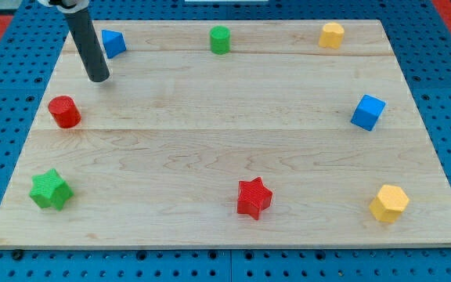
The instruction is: Push the green circle parallel left to the yellow heart
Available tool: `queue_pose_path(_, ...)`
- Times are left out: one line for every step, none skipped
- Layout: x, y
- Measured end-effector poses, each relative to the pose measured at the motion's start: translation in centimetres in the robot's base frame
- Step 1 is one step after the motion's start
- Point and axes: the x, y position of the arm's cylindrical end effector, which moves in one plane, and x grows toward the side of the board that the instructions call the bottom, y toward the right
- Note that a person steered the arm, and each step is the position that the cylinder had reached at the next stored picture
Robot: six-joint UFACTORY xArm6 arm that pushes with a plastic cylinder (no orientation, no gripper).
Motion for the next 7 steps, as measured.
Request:
queue_pose_path(0.0,0.0)
queue_pose_path(0.0,0.1)
queue_pose_path(0.0,0.1)
queue_pose_path(0.0,0.2)
queue_pose_path(0.0,0.2)
queue_pose_path(0.0,0.2)
queue_pose_path(0.7,-1.7)
